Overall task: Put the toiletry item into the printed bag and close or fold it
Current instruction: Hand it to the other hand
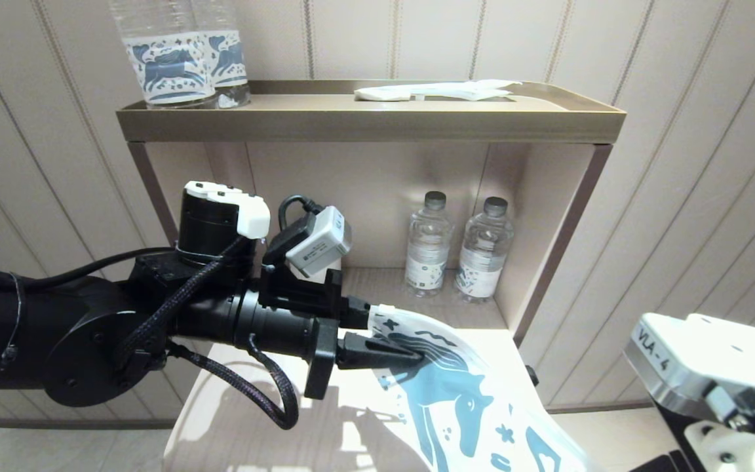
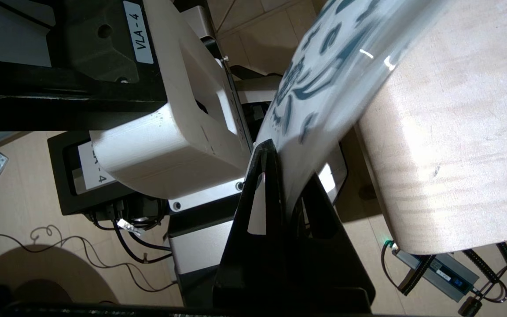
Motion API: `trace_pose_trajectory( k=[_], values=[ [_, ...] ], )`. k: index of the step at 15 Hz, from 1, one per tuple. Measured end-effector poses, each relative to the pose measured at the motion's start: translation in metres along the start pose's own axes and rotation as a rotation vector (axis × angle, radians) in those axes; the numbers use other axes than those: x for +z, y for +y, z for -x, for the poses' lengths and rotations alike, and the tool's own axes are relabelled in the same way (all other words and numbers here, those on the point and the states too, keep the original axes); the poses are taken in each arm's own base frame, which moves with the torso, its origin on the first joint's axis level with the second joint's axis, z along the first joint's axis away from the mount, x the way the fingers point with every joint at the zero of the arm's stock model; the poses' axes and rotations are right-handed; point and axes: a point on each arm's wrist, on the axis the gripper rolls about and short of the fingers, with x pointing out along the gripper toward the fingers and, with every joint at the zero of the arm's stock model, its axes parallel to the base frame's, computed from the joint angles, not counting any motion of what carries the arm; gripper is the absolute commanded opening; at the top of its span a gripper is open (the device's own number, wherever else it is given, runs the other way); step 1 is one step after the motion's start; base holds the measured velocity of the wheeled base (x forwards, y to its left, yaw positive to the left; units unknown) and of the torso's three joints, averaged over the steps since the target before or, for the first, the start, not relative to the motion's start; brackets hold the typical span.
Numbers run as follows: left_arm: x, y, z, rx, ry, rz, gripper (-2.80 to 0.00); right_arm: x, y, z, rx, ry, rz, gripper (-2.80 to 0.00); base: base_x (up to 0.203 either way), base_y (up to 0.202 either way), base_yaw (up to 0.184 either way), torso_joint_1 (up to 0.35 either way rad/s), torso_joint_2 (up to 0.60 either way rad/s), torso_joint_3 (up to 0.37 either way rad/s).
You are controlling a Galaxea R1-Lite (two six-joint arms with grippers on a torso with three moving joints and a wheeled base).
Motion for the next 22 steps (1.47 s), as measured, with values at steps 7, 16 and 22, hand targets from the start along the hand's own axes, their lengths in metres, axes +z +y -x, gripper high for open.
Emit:
trace_pose_trajectory(
  k=[7,16,22],
  values=[
    [-0.002,-0.001,0.000,-0.018,-0.006,-0.003,-2.80,-0.001,-0.001,-0.002,0.000,0.009,-0.006,-2.80,0.000,0.000,0.000,0.000,0.00,0.000],
    [-0.003,0.000,0.000,-0.007,-0.002,-0.009,-2.80,0.001,-0.006,-0.002,-0.085,0.025,-0.006,-2.80,0.000,0.000,0.000,0.000,0.00,0.000],
    [-0.007,0.006,-0.005,0.051,0.024,0.006,-2.80,0.007,-0.009,0.016,-0.166,-0.008,-0.012,-2.80,0.000,0.000,0.000,0.000,0.00,0.000]
  ],
)
